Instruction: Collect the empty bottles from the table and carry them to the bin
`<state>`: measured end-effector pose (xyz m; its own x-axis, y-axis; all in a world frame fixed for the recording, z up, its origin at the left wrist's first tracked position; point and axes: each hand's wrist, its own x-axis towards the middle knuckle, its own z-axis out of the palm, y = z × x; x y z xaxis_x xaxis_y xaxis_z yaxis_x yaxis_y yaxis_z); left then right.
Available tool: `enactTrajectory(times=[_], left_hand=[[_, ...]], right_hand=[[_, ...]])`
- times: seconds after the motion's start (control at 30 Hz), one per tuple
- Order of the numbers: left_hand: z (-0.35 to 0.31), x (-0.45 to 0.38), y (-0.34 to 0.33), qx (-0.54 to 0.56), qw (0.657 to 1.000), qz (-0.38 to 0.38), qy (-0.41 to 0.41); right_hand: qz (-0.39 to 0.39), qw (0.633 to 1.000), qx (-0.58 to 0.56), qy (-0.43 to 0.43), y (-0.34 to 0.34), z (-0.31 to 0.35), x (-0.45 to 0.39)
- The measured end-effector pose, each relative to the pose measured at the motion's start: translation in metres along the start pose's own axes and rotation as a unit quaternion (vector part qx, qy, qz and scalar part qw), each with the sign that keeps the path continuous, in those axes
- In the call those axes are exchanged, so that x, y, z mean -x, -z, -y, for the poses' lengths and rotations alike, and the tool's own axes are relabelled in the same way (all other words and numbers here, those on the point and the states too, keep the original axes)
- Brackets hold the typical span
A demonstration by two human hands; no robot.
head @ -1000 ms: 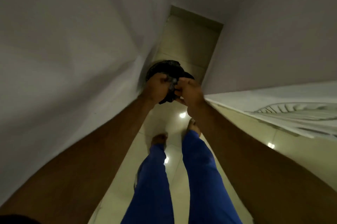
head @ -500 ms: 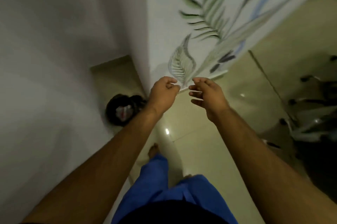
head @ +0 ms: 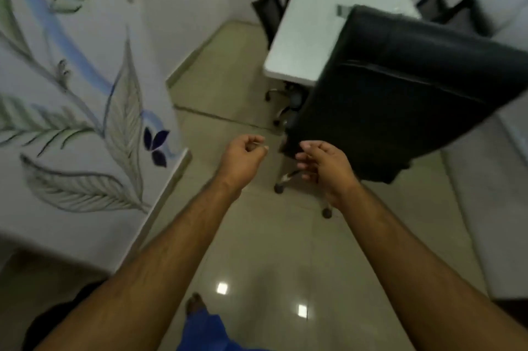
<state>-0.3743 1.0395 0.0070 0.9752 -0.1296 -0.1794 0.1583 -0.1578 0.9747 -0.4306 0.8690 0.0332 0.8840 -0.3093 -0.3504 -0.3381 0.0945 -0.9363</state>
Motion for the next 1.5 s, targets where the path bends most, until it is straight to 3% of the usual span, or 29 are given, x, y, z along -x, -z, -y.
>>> enactTrajectory(times=[0.2,0.37,0.8,1.03,1.3,1.5], left_hand=[[-0.063,0.025,-0.182,-0.025,0.99,0.125,-0.052],[-0.09,0.031,-0.306,-0.061,0.974,0.193,-0.102],[-0.148,-0.054,-0.604,-0.083,0.945,0.302,-0.093],[-0.169,-0.109,-0.755,-0.095,0.944,0.298,-0.1],[-0.194,-0.194,-0.937,-0.082,0.976,0.187,-0.082],[-0.236,-0.267,-1.011,-0.062,0.99,0.1,-0.075]], right_hand=[[-0.157,0.987,-0.014,0.024,0.187,0.018,0.037],[-0.236,0.969,-0.054,0.045,0.307,0.021,0.034],[-0.336,0.936,-0.1,0.015,0.561,0.049,-0.075],[-0.335,0.936,-0.109,0.019,0.692,0.065,-0.159],[-0.232,0.971,-0.057,0.023,0.875,0.102,-0.298],[-0.162,0.986,-0.02,0.03,0.945,0.162,-0.402]])
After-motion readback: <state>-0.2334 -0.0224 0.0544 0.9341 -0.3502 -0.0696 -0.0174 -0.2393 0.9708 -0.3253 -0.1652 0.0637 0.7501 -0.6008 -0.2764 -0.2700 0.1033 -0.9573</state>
